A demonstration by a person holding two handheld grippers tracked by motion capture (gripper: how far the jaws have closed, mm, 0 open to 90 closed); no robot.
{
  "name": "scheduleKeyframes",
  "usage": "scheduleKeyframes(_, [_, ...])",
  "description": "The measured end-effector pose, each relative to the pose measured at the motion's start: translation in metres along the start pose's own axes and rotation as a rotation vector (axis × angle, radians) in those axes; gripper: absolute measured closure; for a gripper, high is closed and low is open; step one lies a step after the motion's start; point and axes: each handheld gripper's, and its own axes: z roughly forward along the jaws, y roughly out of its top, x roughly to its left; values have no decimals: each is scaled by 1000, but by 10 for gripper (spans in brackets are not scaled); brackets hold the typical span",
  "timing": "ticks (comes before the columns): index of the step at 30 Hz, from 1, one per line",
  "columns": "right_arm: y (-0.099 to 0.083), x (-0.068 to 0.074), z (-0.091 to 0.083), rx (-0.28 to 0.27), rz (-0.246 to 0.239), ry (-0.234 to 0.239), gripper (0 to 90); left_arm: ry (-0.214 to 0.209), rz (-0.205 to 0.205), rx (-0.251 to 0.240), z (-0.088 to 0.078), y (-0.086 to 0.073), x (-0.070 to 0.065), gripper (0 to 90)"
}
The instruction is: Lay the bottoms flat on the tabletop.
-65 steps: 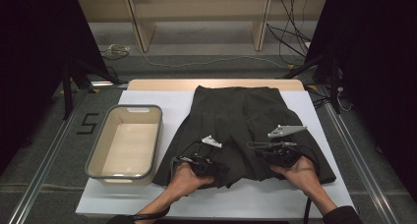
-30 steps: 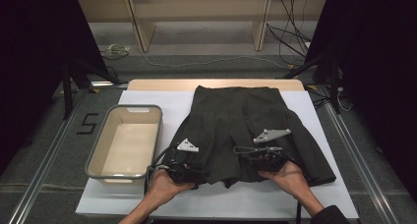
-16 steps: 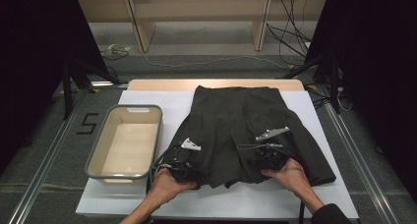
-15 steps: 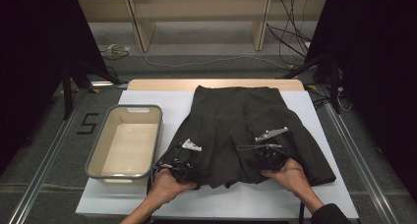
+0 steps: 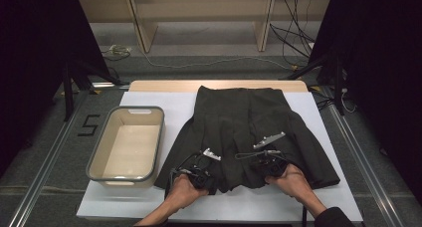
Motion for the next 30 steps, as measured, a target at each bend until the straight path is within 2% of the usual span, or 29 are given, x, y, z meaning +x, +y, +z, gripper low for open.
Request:
scheduleKeyframes(1, [0, 0, 0, 1, 2, -1, 887, -5, -12, -6, -1, 0, 1, 869])
scheduleKeyframes(3, [0, -2, -1, -7, 9, -3, 864, 10, -21, -12, -4, 1, 2, 755])
scheduleKeyframes(4, [1, -4, -3, -19, 20, -4, 815, 28, -12, -23, -8, 2, 3, 691])
scheduleKeyframes(5, [1, -5, -5, -35, 29, -2, 727, 39, -8, -36, -14, 3, 3, 624])
scheduleKeyframes(8, [2, -9, -17, -124, 49, -1, 536, 83, -2, -79, -39, 5, 10, 502])
scheduleKeyframes(10, [3, -12, -25, -198, 62, 19, 470, 118, -19, -99, -54, 3, 17, 454])
scheduleKeyframes(11, [2, -13, -29, -234, 68, 25, 442, 118, -19, -99, -54, 3, 17, 436])
scheduleKeyframes(12, [2, -14, -33, -269, 74, 31, 420, 143, -49, -112, -64, 1, 24, 418])
scheduleKeyframes(16, [3, -14, -40, -332, 80, 33, 374, 177, -103, -128, -73, -2, 35, 368])
scheduleKeyframes(17, [4, -13, -42, -345, 83, 32, 365, 177, -106, -124, -73, -2, 36, 353])
scheduleKeyframes(19, [4, -12, -44, -370, 95, 47, 359, 151, -126, -133, -76, -3, 37, 326])
scheduleKeyframes(21, [4, -12, -46, -390, 99, 63, 358, 140, -124, -140, -81, -4, 38, 319])
scheduleKeyframes(24, [4, -11, -46, -390, 95, 60, 352, 141, -127, -165, -89, -5, 37, 308])
scheduleKeyframes(27, [4, -11, -45, -385, 95, 57, 352, 124, -135, -175, -93, -8, 36, 304])
scheduleKeyframes(30, [5, -9, -44, -379, 95, 50, 353, 134, -129, -158, -92, -12, 34, 302])
